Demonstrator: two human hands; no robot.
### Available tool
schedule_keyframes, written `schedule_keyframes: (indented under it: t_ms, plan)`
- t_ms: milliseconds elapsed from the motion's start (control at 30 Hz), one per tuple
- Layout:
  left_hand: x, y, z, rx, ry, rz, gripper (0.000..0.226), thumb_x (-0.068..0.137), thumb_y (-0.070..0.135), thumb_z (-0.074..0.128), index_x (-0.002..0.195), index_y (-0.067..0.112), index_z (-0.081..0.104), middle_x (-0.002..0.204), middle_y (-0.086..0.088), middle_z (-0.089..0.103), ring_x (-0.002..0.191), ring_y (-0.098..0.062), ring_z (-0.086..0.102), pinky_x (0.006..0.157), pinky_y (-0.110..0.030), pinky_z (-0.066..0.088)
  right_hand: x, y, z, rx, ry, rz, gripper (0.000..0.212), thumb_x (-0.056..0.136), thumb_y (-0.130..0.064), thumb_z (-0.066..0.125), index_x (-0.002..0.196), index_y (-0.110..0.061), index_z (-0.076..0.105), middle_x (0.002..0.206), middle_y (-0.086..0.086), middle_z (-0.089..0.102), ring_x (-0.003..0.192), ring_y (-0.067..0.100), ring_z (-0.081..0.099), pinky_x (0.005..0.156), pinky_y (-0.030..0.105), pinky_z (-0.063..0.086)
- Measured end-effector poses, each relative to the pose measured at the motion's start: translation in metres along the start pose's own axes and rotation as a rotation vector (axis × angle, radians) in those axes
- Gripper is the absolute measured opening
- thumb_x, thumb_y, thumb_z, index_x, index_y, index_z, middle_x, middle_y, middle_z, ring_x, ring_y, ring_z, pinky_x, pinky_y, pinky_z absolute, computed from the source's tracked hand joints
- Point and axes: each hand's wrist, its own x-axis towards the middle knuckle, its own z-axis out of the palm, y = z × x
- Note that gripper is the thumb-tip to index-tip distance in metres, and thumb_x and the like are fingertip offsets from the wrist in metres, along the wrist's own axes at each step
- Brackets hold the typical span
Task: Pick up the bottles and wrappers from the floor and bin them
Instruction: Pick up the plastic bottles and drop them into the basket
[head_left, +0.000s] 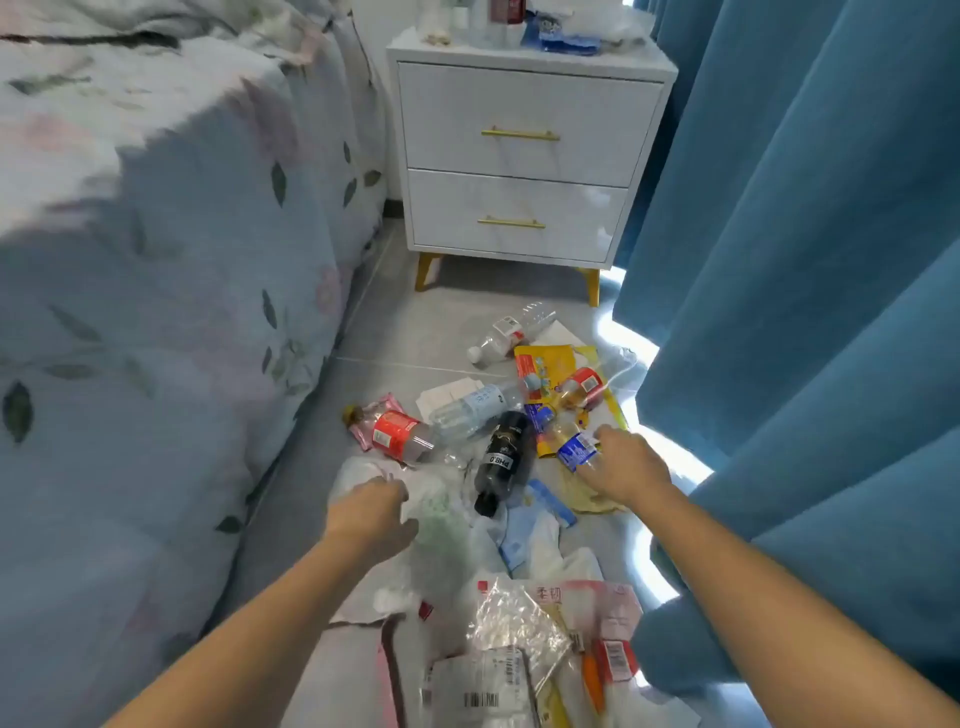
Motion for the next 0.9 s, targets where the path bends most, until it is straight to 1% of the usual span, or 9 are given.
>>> schedule_keyframes:
  t_ms: [100,200,367,433,467,500,633,800,900]
  plan:
    - [0.039,0.051,0.027,-0.222,0.068,0.075,0.05,0.083,0.039,0.06,0.127,0.016,0.052,0.131,-0.005,0.055,0.118,-0.024,0.054,0.092,-0.034,0.046,0.026,0.022,0.017,0.004,0.013,0.051,0.063,0.076,-0.049,0.064,0.124,-0.011,0.048,0.123,0.011,0.057,0.113,0.03,0.054,0.081,0.036,0.051]
    - [0.069,0.103,0.054,-0.37,0.087,0.074,0.051,0.08,0.034,0.066,0.123,0.011,0.052,0.127,-0.008,0.05,0.114,-0.026,0.051,0.093,-0.034,0.045,0.05,0.042,0.041,-0.044,-0.038,0.053,0.071,0.073,-0.06,0.064,0.12,-0.009,0.049,0.122,0.012,0.056,0.11,0.03,0.053,0.08,0.037,0.049]
    - [0.122,0.133,0.084,-0.251,0.217,-0.054,0.066,0.072,0.045,0.073,0.124,0.01,0.049,0.118,-0.008,0.054,0.109,-0.026,0.054,0.092,-0.038,0.051,0.09,0.047,0.072,0.053,-0.022,0.031,0.08,0.069,-0.071,0.062,0.122,-0.012,0.048,0.119,0.01,0.058,0.105,0.028,0.057,0.077,0.031,0.046]
    - [0.136,0.131,0.089,-0.19,0.22,-0.103,0.063,0.076,0.05,0.067,0.12,0.007,0.052,0.114,-0.011,0.059,0.105,-0.028,0.059,0.088,-0.036,0.051,0.105,0.04,0.089,0.139,0.022,-0.014,0.09,0.061,-0.088,0.045,0.115,-0.017,0.052,0.109,0.008,0.062,0.096,0.027,0.06,0.078,0.035,0.052]
    - [0.141,0.129,0.092,-0.192,0.224,-0.116,0.061,0.077,0.05,0.065,0.118,0.006,0.053,0.111,-0.012,0.061,0.103,-0.028,0.06,0.086,-0.035,0.05,0.112,0.038,0.1,0.17,0.035,-0.04,0.093,0.059,-0.092,0.036,0.113,-0.018,0.054,0.106,0.008,0.064,0.094,0.027,0.06,0.079,0.039,0.054]
    - [0.144,0.128,0.096,-0.21,0.234,-0.119,0.058,0.078,0.048,0.066,0.116,0.006,0.053,0.11,-0.012,0.063,0.102,-0.029,0.061,0.085,-0.035,0.049,0.116,0.038,0.112,0.174,0.044,-0.06,0.091,0.061,-0.089,0.035,0.113,-0.017,0.054,0.105,0.009,0.064,0.092,0.028,0.06,0.08,0.041,0.054]
    - [0.152,0.123,0.105,-0.244,0.248,-0.127,0.058,0.076,0.044,0.069,0.115,0.004,0.051,0.112,-0.016,0.061,0.103,-0.033,0.059,0.085,-0.038,0.048,0.116,0.039,0.131,0.147,0.122,-0.019,0.071,0.071,-0.072,0.05,0.107,-0.011,0.054,0.097,0.01,0.063,0.085,0.028,0.062,0.068,0.035,0.052]
    - [0.155,0.12,0.101,-0.322,0.172,-0.143,0.058,0.076,0.042,0.069,0.116,0.005,0.049,0.114,-0.015,0.059,0.105,-0.031,0.057,0.087,-0.038,0.047,0.114,0.038,0.129,0.173,0.124,0.005,0.061,0.072,-0.068,0.054,0.103,-0.016,0.054,0.089,0.004,0.063,0.077,0.021,0.062,0.062,0.032,0.053]
    - [0.153,0.119,0.099,-0.295,0.154,-0.133,0.061,0.076,0.044,0.069,0.118,0.006,0.049,0.115,-0.013,0.058,0.106,-0.029,0.056,0.088,-0.036,0.047,0.114,0.038,0.132,0.142,0.157,0.003,0.059,0.07,-0.069,0.053,0.099,-0.018,0.053,0.084,0.002,0.062,0.072,0.019,0.061,0.056,0.029,0.051]
